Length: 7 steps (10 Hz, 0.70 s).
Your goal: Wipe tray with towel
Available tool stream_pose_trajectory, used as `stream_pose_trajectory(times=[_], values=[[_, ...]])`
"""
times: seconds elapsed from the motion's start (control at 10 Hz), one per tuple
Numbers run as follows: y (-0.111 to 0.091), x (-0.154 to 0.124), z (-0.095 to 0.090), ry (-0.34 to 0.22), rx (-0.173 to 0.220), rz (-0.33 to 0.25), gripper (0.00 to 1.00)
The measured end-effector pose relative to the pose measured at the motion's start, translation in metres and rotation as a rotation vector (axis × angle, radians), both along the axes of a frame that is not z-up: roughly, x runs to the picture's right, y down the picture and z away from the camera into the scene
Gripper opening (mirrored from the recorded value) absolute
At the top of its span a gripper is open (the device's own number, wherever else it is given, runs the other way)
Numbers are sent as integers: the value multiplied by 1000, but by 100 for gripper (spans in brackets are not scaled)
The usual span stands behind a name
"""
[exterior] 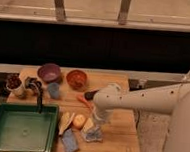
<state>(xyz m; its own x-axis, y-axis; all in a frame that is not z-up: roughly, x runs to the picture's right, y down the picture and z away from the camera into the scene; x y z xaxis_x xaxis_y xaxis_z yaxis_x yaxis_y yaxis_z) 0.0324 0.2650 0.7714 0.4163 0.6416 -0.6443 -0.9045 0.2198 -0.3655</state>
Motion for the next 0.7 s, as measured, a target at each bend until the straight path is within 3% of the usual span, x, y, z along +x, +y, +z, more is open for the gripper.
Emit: stream_pose_trajectory(times=[0.5, 0.6, 0.7], values=[[17, -7, 7, 6, -37, -28, 80], [19, -7, 8, 6, -44, -28, 76], [23, -8, 11, 5, -53, -26, 65]])
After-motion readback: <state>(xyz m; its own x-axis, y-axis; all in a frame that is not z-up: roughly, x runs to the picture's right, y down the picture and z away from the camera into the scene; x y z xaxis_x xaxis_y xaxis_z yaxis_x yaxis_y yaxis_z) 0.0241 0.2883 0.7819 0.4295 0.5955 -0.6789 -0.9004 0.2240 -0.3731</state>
